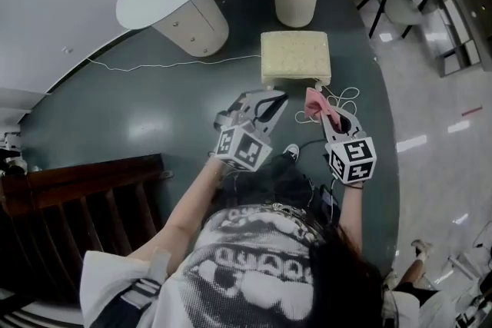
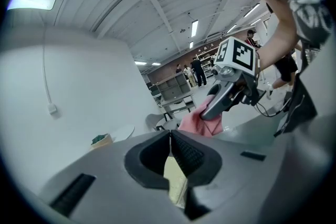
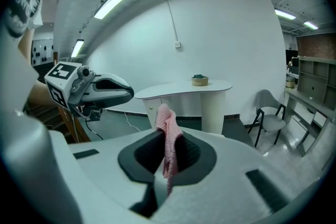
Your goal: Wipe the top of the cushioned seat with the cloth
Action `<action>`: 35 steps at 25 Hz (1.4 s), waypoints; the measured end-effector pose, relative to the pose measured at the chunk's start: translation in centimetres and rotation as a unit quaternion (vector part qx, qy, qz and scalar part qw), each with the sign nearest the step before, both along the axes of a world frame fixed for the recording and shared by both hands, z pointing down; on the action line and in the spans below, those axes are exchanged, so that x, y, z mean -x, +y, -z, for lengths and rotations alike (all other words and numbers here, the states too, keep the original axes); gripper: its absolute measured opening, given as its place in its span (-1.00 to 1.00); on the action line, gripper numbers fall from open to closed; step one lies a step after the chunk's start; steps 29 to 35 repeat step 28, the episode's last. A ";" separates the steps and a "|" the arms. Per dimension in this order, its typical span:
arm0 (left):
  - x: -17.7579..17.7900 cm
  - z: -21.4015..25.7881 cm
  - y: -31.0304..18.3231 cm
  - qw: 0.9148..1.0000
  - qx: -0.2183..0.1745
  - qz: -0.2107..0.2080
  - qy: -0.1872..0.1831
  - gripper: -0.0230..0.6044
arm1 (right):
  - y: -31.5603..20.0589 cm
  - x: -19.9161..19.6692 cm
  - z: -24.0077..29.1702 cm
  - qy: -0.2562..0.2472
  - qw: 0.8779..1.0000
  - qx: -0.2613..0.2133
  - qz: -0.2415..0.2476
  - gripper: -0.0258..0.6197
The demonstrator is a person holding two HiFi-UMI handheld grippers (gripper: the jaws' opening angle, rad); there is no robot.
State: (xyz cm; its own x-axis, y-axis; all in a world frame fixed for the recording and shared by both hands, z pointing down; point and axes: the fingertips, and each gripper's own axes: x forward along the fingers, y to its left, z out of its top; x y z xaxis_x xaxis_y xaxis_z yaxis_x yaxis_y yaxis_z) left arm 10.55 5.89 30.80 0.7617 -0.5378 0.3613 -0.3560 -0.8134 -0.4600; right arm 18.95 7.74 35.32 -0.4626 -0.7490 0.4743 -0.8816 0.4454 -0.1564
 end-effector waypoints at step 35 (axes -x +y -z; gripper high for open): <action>11.0 0.9 1.6 0.999 0.001 -0.033 0.022 -0.90 | 2.3 11.8 2.5 0.018 0.999 -0.010 -0.026 -0.88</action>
